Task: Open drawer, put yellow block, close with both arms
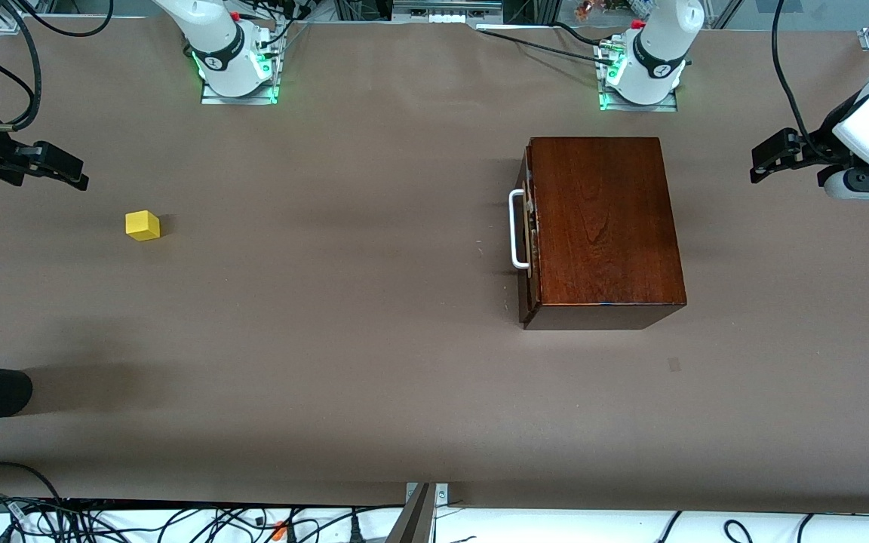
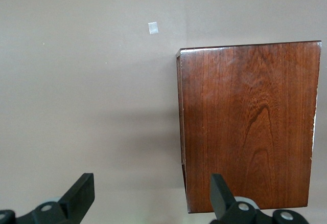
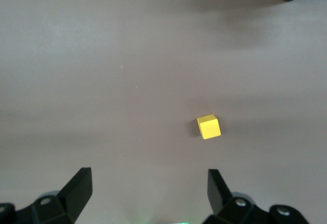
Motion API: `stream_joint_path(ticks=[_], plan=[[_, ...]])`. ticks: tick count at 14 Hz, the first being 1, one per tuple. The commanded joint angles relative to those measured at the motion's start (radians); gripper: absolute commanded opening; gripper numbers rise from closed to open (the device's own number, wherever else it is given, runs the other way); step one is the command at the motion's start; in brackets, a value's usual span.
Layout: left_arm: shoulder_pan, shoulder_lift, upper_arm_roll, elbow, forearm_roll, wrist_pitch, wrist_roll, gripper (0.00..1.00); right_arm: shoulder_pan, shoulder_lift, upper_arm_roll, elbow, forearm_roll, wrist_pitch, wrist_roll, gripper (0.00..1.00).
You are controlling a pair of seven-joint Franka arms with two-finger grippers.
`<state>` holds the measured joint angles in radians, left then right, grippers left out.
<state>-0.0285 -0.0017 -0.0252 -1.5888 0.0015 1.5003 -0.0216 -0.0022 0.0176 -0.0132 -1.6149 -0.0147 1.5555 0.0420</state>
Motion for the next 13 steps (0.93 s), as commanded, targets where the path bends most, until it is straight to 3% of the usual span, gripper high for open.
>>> stream_joint_path(ticks=[1,13], plan=[[0.004,0.009,-0.001,0.03,0.006,-0.025,0.022,1.0,0.001,-0.004,-0.002,0.003,0.015,0.002,-0.011,1.0],[-0.005,0.011,-0.002,0.027,0.006,-0.075,0.022,1.0,0.001,-0.004,-0.002,0.003,0.016,0.002,-0.011,1.0]])
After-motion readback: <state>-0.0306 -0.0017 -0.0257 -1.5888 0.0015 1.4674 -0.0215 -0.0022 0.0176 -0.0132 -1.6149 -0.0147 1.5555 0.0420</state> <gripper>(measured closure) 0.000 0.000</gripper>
